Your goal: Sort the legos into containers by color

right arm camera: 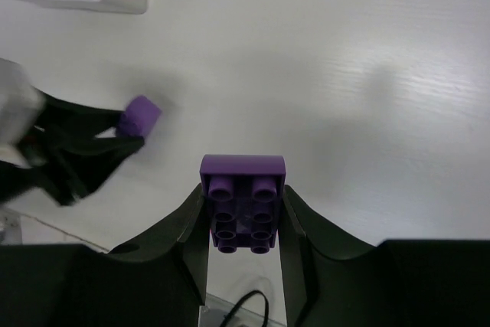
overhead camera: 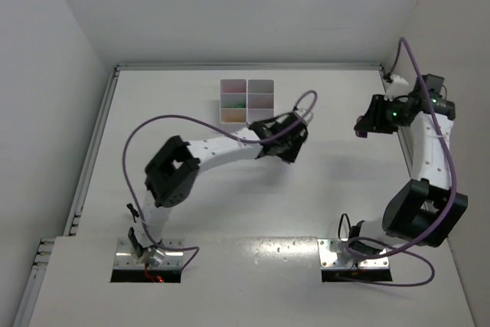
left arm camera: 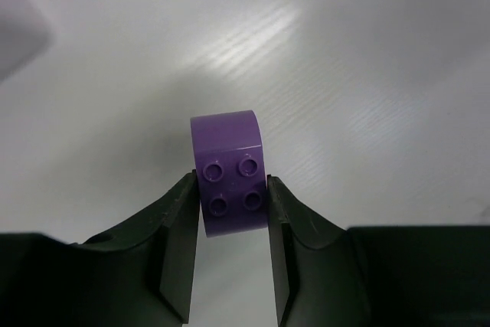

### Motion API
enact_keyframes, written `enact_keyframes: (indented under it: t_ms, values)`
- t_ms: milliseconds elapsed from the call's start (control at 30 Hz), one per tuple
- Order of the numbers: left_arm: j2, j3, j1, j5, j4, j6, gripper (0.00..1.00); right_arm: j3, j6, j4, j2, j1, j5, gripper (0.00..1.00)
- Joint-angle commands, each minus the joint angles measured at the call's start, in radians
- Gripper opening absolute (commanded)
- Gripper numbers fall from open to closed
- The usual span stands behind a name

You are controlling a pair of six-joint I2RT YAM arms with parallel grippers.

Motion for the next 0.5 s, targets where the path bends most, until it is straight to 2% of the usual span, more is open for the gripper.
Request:
enact_keyframes:
  t_ms: [0,33,67,133,167,233,267,367,467]
  values:
    - [-0.285,-0.068,0.122,0.186,0.077,0.117,0.0,-0.006,0.051,0.168,0.011,0.145,-0.1,0.0]
    - [-0.315,-0.096,0.181,0.271,0.086,0.138,0.0,0.003,0.089,0.207,0.022,0.222,-0.1,0.0]
    - [-0.339,-0.096,0.212,0.272,0.086,0.138,0.0,0.015,0.105,0.241,0.036,0.223,-0.088,0.0]
    - [-0.405,-0.11,0.274,0.344,0.086,0.152,0.0,0.044,0.129,0.331,0.063,0.334,-0.068,0.0]
    - [-0.422,-0.12,0.344,0.373,0.076,0.152,0.0,0.075,0.151,0.362,0.096,0.369,-0.055,0.0]
    - [-0.447,-0.12,0.427,0.402,0.054,0.14,0.0,0.101,0.164,0.441,0.132,0.466,-0.043,0.0]
    - [-0.456,-0.104,0.509,0.431,0.035,0.129,0.0,0.11,0.178,0.472,0.169,0.497,-0.034,0.0]
    - [-0.456,-0.088,0.661,0.45,0.016,0.118,0.0,0.146,0.198,0.554,0.237,0.62,0.015,0.0]
    - [-0.476,-0.099,0.746,0.468,0.027,0.109,0.0,0.141,0.207,0.678,0.294,0.724,0.113,0.0]
